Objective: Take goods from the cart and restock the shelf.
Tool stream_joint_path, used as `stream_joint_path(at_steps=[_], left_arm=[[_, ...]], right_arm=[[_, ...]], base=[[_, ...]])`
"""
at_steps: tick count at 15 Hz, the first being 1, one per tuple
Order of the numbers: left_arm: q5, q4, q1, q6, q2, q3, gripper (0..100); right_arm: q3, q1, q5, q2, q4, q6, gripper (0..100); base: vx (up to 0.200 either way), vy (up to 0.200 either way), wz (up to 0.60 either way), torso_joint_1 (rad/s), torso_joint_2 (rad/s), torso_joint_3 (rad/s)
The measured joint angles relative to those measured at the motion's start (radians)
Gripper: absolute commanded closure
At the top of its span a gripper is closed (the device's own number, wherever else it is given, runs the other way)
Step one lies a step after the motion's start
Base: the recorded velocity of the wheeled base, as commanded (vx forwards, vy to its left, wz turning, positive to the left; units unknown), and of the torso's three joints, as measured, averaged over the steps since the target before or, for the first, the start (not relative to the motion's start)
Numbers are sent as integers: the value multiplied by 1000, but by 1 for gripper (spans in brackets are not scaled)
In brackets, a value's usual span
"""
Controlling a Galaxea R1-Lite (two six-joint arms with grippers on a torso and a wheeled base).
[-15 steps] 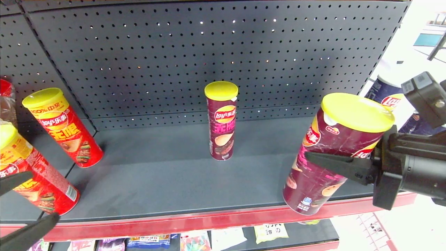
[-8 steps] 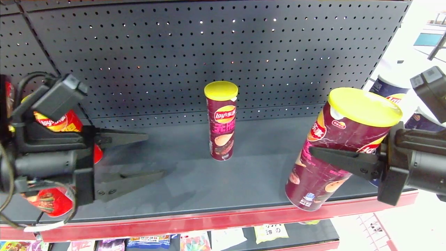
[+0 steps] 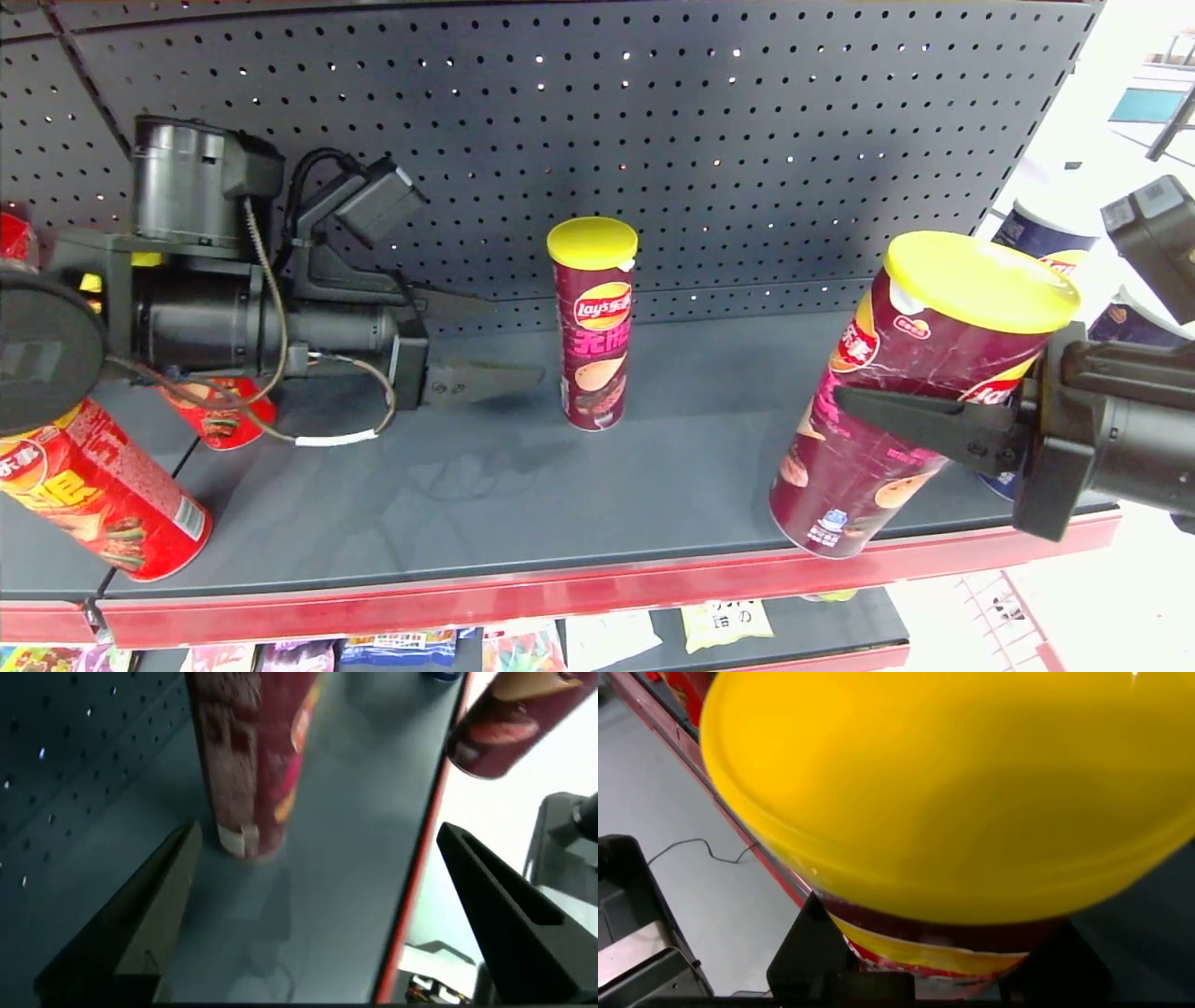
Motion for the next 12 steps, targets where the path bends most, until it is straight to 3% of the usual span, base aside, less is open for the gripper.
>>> stream_joint_path(at_steps=[12], left_arm=[[1,1,-53,-5,271,-316,0]], right_arm=[[-1,-16,0,-1,0,4,100]], base=[[0,0,0,0,0,0]])
